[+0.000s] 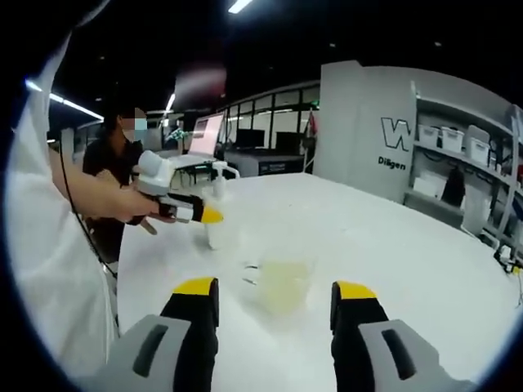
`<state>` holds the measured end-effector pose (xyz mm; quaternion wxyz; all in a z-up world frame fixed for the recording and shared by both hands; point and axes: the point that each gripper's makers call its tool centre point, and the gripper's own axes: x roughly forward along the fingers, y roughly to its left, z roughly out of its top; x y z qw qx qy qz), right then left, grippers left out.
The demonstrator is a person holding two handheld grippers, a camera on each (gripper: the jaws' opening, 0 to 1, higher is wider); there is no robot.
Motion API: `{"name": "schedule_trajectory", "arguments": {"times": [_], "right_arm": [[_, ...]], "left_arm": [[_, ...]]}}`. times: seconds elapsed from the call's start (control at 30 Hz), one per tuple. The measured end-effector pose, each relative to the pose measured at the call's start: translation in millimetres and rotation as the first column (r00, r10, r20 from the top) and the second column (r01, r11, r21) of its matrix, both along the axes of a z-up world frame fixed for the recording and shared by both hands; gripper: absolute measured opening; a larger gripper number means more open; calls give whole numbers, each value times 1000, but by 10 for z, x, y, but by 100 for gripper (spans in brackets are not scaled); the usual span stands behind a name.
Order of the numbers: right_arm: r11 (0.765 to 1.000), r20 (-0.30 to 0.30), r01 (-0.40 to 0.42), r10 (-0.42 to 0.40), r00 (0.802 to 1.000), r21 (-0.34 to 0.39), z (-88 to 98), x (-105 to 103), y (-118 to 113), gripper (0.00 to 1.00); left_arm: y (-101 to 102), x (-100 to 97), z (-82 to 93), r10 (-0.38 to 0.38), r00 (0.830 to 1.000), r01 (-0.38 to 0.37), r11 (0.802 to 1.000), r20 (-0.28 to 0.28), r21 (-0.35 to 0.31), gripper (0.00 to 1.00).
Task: Hold the bottle steady, press the pump all the way down and release, and repeat the specified number of times to dispense into the cup
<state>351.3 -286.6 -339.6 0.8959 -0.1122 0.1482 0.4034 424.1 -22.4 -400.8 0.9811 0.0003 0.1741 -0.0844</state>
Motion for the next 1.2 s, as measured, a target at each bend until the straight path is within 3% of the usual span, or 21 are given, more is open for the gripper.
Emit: {"name": "schedule_trajectory", "arguments": {"times": [0.17, 0.2, 0.33, 0.37, 0.4, 0.47, 0.5, 0.63, 0.7, 0.77, 1.2], "right_arm": [[1000, -13, -3, 3, 1000, 10, 20, -25, -17, 46], [1000, 7, -11, 11, 1000, -16, 14, -24, -31, 48], [1000, -13, -1, 1, 1000, -1, 7, -48, -72, 49], [1000, 28, -2, 2, 1000, -4, 55, -27, -89, 48], [1000, -39, 0, 0, 999, 18, 7, -61, -92, 48], [1000, 10, -5, 5, 1000, -4, 38, -42, -119, 47], [1000, -15, -1, 1, 1000, -1, 14, -49, -128, 46], [1000, 9, -9, 10, 1000, -9, 46, -50, -147, 43], [1000, -29, 0, 0, 1000, 6, 19, -57, -164, 42], [1000, -5, -4, 4, 1000, -14, 26, -48, -187, 42], [1000, -27, 8, -8, 1000, -3, 31, -36, -307, 36]], "left_arm": [[-230, -21, -5, -55, 999, 55, 998, -2, 5, 40], [-261, -25, -4, -56, 998, 56, 998, -2, 4, 40], [-378, -32, -5, -86, 996, 86, 996, -3, 11, 40], [-393, -30, -4, -83, 997, 84, 996, -4, 10, 40], [-408, -28, -5, -81, 997, 81, 997, -5, 9, 40], [-450, -22, -6, -92, 996, 92, 996, -3, 10, 40], [-469, -15, -4, -92, 996, 92, 996, -7, 10, 40], [-521, 4, -11, -98, 995, 98, 995, -9, 17, 40], [-556, 17, -13, -102, 995, 103, 995, -11, 18, 40], [-589, 26, -12, -106, 994, 106, 994, -14, 18, 40], [-772, 90, -12, -132, 991, 132, 991, -9, 22, 40]]}}
